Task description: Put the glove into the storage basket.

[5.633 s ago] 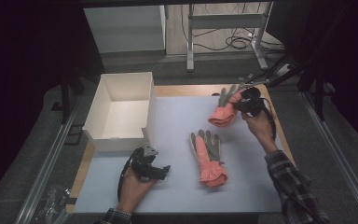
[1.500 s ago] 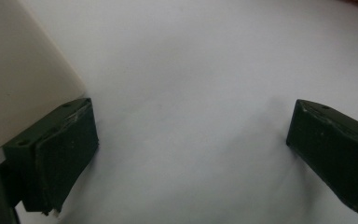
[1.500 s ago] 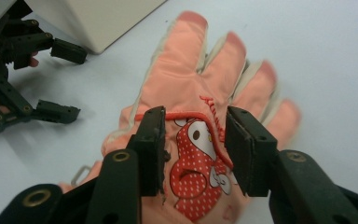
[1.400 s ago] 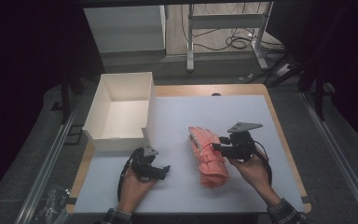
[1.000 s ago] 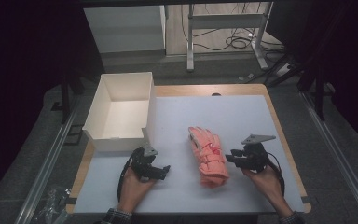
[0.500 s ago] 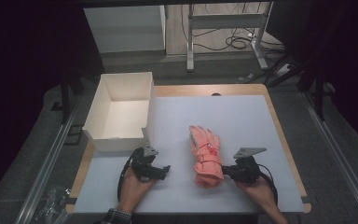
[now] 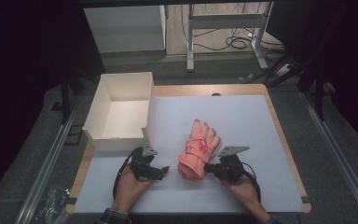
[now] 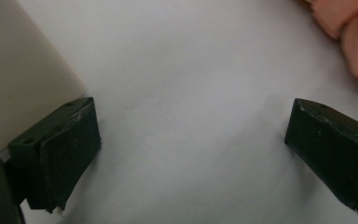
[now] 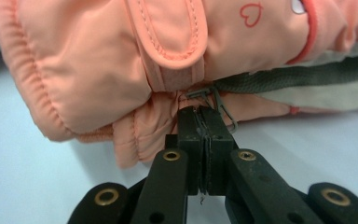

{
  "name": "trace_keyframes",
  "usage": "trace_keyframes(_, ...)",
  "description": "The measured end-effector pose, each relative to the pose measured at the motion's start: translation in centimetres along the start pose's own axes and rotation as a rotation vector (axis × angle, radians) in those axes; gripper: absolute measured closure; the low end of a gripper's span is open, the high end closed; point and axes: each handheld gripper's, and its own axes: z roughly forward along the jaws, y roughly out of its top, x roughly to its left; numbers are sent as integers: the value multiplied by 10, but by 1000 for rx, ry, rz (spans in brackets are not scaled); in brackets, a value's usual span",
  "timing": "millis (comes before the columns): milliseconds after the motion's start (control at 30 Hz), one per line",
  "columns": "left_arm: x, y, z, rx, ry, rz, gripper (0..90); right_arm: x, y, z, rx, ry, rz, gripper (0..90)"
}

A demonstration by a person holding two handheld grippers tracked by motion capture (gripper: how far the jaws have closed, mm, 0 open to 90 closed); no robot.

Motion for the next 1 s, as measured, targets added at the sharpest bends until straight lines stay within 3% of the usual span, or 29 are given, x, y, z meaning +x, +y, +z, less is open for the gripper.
trace_keyframes(267, 5, -2, -2, -5, -35, 27, 39, 4, 15, 22, -7, -25, -25, 886)
trace_keyframes(433, 4, -2, -2, -6, -30, 21, 43, 7, 17, 23, -4, -28, -43, 877)
trace_keyframes(533, 1, 1, -5, 17, -47, 18, 45, 4, 14, 17, 1, -49, -61, 833)
trace_keyframes(700, -5, 8, -12, 11, -68, 33, 24, -6, 8, 8, 5, -109, -60, 763)
trace_keyframes(733, -8, 13, -17, 11, -75, 42, 17, -15, 5, 1, 6, -140, -52, 710)
trace_keyframes(800, -9, 16, -21, 5, -85, 42, 13, -17, 4, -1, 8, -151, -50, 692)
trace_keyframes(867, -12, 23, -28, -17, -119, 39, 0, -28, -1, -9, 18, -199, -47, 607)
trace_keyframes(1000, -15, 33, -33, -24, -144, 45, 0, -39, -6, -17, 24, -234, -38, 505)
